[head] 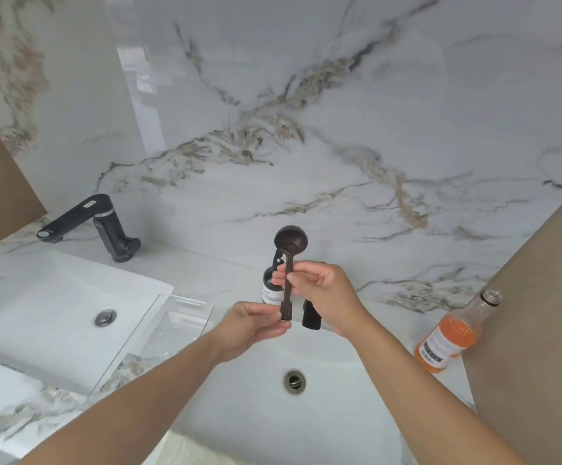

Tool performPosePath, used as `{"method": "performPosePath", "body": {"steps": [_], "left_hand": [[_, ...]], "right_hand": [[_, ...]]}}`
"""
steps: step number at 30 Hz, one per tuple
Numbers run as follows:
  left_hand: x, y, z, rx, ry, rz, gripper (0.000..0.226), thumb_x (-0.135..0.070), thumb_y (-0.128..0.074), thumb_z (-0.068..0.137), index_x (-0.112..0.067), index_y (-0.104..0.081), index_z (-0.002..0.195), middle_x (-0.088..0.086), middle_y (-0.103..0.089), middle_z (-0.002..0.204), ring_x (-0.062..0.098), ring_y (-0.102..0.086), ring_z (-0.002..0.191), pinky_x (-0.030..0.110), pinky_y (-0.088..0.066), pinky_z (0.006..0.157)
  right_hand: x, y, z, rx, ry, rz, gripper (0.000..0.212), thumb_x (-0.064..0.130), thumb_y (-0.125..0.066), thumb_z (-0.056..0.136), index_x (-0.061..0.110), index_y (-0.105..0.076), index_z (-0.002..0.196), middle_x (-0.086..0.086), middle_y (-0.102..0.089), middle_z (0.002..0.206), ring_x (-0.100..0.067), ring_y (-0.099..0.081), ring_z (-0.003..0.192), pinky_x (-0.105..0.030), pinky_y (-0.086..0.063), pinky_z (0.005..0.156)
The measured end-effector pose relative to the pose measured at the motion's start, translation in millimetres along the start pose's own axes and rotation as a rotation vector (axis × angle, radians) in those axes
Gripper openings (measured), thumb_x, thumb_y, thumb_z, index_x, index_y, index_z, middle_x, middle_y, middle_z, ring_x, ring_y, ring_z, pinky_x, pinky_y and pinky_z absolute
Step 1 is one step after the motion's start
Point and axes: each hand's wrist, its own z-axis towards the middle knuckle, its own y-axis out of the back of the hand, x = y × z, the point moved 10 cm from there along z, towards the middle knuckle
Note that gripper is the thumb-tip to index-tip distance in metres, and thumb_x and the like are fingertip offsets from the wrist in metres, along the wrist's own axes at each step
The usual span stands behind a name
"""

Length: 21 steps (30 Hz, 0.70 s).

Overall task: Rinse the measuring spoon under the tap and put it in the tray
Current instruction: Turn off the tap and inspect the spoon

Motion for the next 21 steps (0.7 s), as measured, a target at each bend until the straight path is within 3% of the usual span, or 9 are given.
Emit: {"method": "performPosePath", "body": {"steps": [5, 10, 13, 18, 21], "left_hand": [[-14, -11, 9, 0.054, -0.004, -0.067, 0.028, -0.003, -0.073, 0.077, 0.009, -0.074, 0.102, 0.024, -0.073, 0.11, 0.029, -0.074, 0.099, 0.027, -0.059, 0.082], [-24, -18, 12, 0.074, -0.01, -0.109, 0.03, -0.004, -0.074, 0.077, 0.007, -0.074, 0.105, 0.023, -0.074, 0.111, 0.029, -0.073, 0.102, 0.026, -0.059, 0.082], [-33, -20, 14, 0.073, -0.035, -0.142, 0.032, -0.003, -0.073, 0.078, 0.008, -0.073, 0.108, 0.022, -0.074, 0.109, 0.031, -0.073, 0.102, 0.026, -0.059, 0.082], [-32, -22, 15, -0.011, -0.048, -0.098, 0.028, 0.007, -0.063, 0.088, 0.01, -0.064, 0.116, 0.025, -0.066, 0.112, 0.035, -0.073, 0.098, 0.032, -0.061, 0.082], [-28, -29, 10, -0.023, -0.051, -0.085, 0.036, 0.006, -0.064, 0.088, 0.008, -0.061, 0.124, 0.023, -0.065, 0.114, 0.035, -0.07, 0.099, 0.035, -0.059, 0.089]], "right_hand": [[18, 5, 1, 0.017, 0.072, -0.02, 0.022, -0.006, -0.057, 0.094, -0.008, -0.069, 0.112, -0.022, -0.075, 0.109, -0.019, -0.075, 0.098, -0.023, -0.057, 0.085], [33, 7, 0, 0.052, 0.14, -0.005, 0.021, -0.005, -0.058, 0.093, 0.002, -0.073, 0.107, -0.017, -0.077, 0.106, -0.024, -0.073, 0.104, -0.034, -0.056, 0.096], [42, 9, -3, 0.066, 0.183, 0.021, 0.021, -0.004, -0.061, 0.092, 0.005, -0.075, 0.104, -0.011, -0.078, 0.104, -0.025, -0.073, 0.105, -0.032, -0.056, 0.095], [27, 8, -8, 0.099, 0.096, -0.075, 0.017, -0.002, -0.07, 0.086, -0.004, -0.075, 0.102, -0.018, -0.077, 0.106, -0.023, -0.074, 0.099, -0.023, -0.056, 0.085], [21, 16, -11, 0.051, 0.091, -0.081, 0.014, 0.003, -0.076, 0.081, 0.002, -0.077, 0.095, -0.016, -0.079, 0.098, -0.026, -0.075, 0.095, -0.03, -0.058, 0.088]]}}
